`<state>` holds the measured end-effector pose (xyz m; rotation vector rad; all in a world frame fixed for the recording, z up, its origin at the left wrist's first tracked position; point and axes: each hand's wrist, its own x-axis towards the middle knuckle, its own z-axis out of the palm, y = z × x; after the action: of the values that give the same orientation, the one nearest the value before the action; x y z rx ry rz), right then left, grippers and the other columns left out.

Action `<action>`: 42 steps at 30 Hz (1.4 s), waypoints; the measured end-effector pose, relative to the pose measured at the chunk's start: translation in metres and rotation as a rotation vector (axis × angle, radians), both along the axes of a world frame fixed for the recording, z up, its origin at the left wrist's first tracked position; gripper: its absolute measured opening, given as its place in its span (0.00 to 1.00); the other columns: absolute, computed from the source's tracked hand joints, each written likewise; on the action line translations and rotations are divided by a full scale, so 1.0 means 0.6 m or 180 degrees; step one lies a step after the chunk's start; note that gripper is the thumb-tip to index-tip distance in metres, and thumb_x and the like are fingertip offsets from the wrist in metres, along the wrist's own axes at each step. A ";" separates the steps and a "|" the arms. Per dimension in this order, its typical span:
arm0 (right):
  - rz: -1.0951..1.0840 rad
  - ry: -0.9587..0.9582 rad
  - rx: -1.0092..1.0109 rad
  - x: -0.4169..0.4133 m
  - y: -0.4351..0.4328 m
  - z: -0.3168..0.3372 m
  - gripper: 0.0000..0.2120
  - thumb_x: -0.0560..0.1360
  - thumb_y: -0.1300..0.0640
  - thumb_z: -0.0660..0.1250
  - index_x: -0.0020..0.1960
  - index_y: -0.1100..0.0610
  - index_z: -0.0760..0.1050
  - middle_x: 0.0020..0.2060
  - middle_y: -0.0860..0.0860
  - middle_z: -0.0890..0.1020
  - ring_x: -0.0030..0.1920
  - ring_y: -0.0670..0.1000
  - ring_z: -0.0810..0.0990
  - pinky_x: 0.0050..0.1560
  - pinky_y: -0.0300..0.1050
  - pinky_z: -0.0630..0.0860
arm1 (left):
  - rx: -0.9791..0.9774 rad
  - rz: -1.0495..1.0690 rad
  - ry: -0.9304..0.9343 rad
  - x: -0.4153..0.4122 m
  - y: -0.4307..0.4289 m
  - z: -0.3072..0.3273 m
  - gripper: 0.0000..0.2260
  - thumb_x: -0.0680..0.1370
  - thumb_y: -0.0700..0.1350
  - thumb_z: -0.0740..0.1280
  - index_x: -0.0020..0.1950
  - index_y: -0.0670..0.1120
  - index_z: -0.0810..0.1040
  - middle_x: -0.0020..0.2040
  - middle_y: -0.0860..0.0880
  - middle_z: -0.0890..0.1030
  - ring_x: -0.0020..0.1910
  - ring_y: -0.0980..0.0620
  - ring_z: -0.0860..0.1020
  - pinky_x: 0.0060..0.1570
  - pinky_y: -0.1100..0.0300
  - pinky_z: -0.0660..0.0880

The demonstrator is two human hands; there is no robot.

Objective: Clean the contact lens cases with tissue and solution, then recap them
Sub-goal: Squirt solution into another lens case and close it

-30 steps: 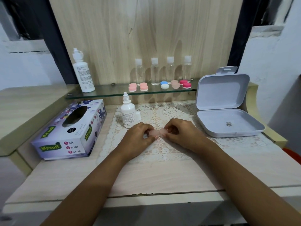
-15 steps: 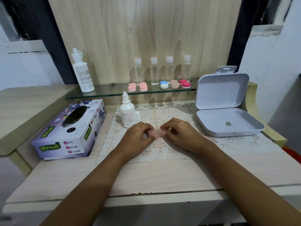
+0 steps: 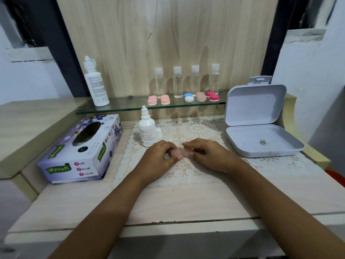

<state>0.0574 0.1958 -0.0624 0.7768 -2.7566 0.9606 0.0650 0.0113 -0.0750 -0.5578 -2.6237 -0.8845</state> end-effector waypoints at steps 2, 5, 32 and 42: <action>-0.0083 0.0135 0.0037 -0.001 -0.001 -0.002 0.16 0.76 0.58 0.65 0.64 0.55 0.74 0.59 0.51 0.78 0.52 0.44 0.74 0.50 0.28 0.63 | -0.0006 0.0001 0.0029 0.000 0.000 -0.001 0.12 0.74 0.47 0.71 0.54 0.45 0.79 0.48 0.52 0.77 0.48 0.54 0.75 0.50 0.62 0.71; -0.0217 0.0317 0.0058 -0.003 -0.005 -0.004 0.16 0.74 0.54 0.68 0.61 0.54 0.77 0.53 0.52 0.78 0.45 0.44 0.72 0.47 0.33 0.65 | -0.0053 0.0010 0.0064 0.000 0.000 -0.001 0.12 0.74 0.48 0.70 0.54 0.45 0.78 0.47 0.53 0.76 0.48 0.55 0.74 0.49 0.64 0.70; -0.0278 0.0184 -0.0020 -0.002 -0.003 -0.008 0.13 0.75 0.54 0.66 0.59 0.56 0.75 0.50 0.49 0.76 0.48 0.45 0.74 0.43 0.23 0.65 | -0.0041 0.0013 -0.0004 -0.001 -0.001 0.000 0.12 0.74 0.48 0.71 0.55 0.46 0.79 0.49 0.52 0.78 0.48 0.55 0.75 0.51 0.63 0.72; -0.0396 0.0102 -0.0103 -0.002 0.003 -0.002 0.12 0.74 0.54 0.67 0.56 0.53 0.78 0.50 0.49 0.81 0.47 0.44 0.76 0.42 0.23 0.66 | -0.0220 0.0144 0.0063 0.000 -0.004 -0.006 0.23 0.77 0.51 0.65 0.69 0.45 0.68 0.63 0.49 0.72 0.64 0.53 0.68 0.61 0.65 0.62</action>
<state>0.0563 0.1978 -0.0636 0.6025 -2.7179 0.9570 0.0651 0.0089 -0.0789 -0.5196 -2.6465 -0.7731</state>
